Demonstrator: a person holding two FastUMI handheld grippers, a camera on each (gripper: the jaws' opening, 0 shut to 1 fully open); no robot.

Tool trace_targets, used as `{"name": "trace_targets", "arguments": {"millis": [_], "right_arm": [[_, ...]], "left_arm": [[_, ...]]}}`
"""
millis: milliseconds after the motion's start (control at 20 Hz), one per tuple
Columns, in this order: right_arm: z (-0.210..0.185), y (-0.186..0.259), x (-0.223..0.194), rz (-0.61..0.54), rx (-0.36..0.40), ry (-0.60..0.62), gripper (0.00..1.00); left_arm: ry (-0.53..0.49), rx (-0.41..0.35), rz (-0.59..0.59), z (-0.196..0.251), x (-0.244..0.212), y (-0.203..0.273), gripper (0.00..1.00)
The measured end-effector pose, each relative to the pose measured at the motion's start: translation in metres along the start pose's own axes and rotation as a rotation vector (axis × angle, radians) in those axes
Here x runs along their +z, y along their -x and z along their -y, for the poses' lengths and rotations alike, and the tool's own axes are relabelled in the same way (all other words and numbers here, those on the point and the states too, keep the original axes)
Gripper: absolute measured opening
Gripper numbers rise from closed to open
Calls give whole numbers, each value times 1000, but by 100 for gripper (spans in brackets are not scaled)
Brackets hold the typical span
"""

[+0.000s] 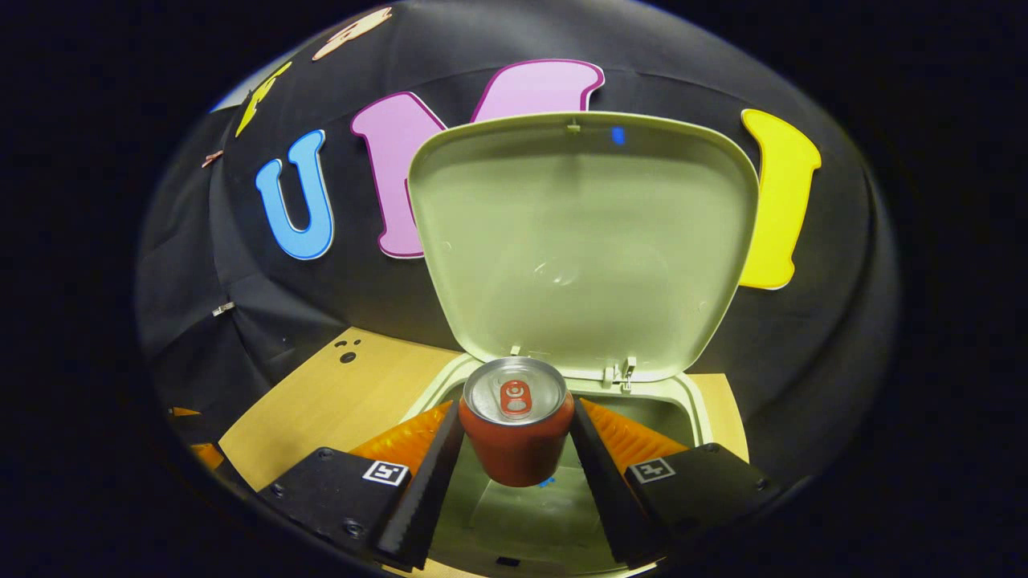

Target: Press the lid of the desktop garbage bin to open it, pick up the crumpled paper on the desktop and throw it into the bin, then pick up the pop can on the desktop and drop it into the bin, and finally close the garbage bin lid.

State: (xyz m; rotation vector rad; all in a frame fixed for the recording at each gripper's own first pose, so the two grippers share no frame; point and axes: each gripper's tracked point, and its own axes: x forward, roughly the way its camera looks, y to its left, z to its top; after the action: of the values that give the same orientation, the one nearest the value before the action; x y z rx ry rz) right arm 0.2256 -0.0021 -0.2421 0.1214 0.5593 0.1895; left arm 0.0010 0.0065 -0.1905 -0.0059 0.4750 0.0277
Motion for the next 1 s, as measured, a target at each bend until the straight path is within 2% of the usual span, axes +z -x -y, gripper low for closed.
{"name": "trace_targets", "arguments": {"millis": [350, 400, 450, 600, 650, 750, 1000], "right_arm": [[1, -4, -11, -24, -3, 6, 84], [1, -4, -12, -27, -4, 7, 84], [1, -4, -13, -29, -3, 8, 84], [0, -5, -19, -38, -3, 10, 84], [1, -4, -20, -40, -4, 11, 81], [1, -4, -21, -41, -8, 16, 90], [0, 3, -18, -29, -8, 10, 89]], "left_arm": [[-2, 1, -4, -4, 1, -2, 96], [-3, 0, -3, -5, 0, -2, 100], [-4, -1, -2, -5, 1, -2, 96], [-6, -2, -2, -6, 1, -3, 96], [-5, -2, -2, -7, 1, -3, 96], [-4, -1, -1, -8, 2, -3, 96], [-1, 1, -1, -11, 2, -3, 96]]}}
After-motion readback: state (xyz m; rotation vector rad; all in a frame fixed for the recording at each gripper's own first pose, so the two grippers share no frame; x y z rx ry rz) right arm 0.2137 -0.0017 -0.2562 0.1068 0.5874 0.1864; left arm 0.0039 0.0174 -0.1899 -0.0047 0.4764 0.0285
